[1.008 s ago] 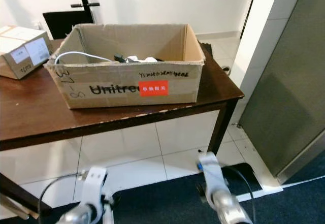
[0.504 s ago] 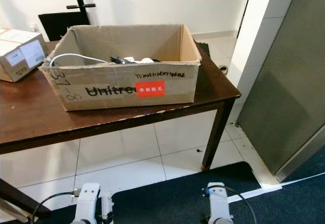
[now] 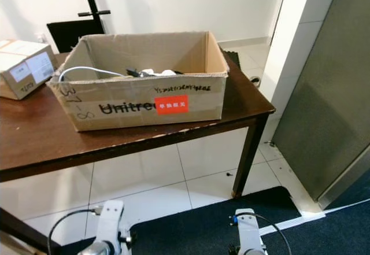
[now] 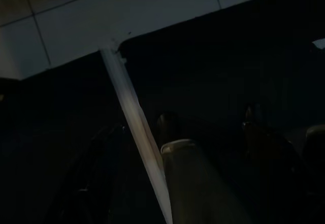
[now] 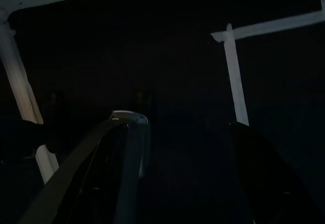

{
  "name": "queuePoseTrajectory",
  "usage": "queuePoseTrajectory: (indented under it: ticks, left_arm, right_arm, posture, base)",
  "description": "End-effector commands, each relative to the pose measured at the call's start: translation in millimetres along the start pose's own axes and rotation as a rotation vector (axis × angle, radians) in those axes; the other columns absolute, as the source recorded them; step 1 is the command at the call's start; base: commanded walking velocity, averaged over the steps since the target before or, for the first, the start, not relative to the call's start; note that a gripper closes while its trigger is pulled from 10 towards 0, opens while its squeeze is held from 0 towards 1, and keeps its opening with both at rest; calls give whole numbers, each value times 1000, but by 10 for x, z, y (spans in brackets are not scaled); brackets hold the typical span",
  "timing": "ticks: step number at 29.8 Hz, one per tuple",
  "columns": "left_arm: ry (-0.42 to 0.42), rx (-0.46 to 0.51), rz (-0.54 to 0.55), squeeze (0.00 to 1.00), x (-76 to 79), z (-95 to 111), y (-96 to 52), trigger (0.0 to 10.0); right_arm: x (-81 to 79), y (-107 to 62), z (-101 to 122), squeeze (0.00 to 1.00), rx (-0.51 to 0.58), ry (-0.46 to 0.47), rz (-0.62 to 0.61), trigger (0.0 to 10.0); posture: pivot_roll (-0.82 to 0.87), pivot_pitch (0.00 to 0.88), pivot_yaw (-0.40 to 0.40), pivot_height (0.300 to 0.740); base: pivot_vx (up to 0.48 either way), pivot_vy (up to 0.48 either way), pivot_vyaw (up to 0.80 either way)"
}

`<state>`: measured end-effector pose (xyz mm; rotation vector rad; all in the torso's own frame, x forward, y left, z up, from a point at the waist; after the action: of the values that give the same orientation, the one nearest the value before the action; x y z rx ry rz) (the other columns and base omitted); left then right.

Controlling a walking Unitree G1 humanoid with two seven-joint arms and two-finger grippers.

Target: Picking trash to rubbish bin

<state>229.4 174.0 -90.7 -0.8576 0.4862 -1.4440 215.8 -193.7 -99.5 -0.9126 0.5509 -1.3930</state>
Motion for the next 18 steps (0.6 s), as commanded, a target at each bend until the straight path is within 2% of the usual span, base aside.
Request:
queuePoseTrajectory:
  ticks: [1, 4, 8, 10, 12, 18]
  left_arm:
    - [-41, -5, 23, 0, -111, -35, -28, 10000]
    - [-40, -14, 5, 0, -102, -60, -32, 10000]
    - [1, -32, 10, 0, -112, -106, -38, 10000]
    - [59, -61, 34, 0, -145, -169, -49, 10000]
    - [44, -86, 43, 0, -161, -230, -59, 10000]
    - [-13, -52, 24, 0, -136, -217, -62, 10000]
  right_arm:
    - [1, -14, -108, 0, -25, 23, -13, 10000]
    - [16, -22, -143, 0, -26, 48, -21, 10000]
    - [35, -28, -188, 0, -41, 47, -26, 10000]
    - [36, -26, -184, 0, -42, 41, -23, 10000]
    - [28, -22, -167, 0, -40, 34, -18, 10000]
    - [-7, -17, -139, 0, -32, 19, -2, 10000]
  posture:
    - [-79, 62, 61, 740]
    - [-74, 59, 55, 740]
    - [-69, 57, 51, 740]
    - [-67, 58, 49, 740]
    - [-66, 59, 45, 740]
    - [-57, 64, 39, 740]
  base:
    - [0, 0, 0]
    - [0, 0, 0]
    - [0, 0, 0]
    - [0, 0, 0]
    - [0, 0, 0]
    - [0, 0, 0]
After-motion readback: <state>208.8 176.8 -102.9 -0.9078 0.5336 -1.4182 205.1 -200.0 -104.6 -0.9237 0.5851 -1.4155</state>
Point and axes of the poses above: a point about 5 cm out from each wrist's last joint towards the gripper, its own y axis pointing out of the wrist towards the gripper, its own z axis along the axis of the wrist's last joint, x = y × z, the point moved 3 cm from there along y, pointing out of the wrist towards the gripper, and after that the axes turned 11 degrees about -y, right-handed, at the moved point
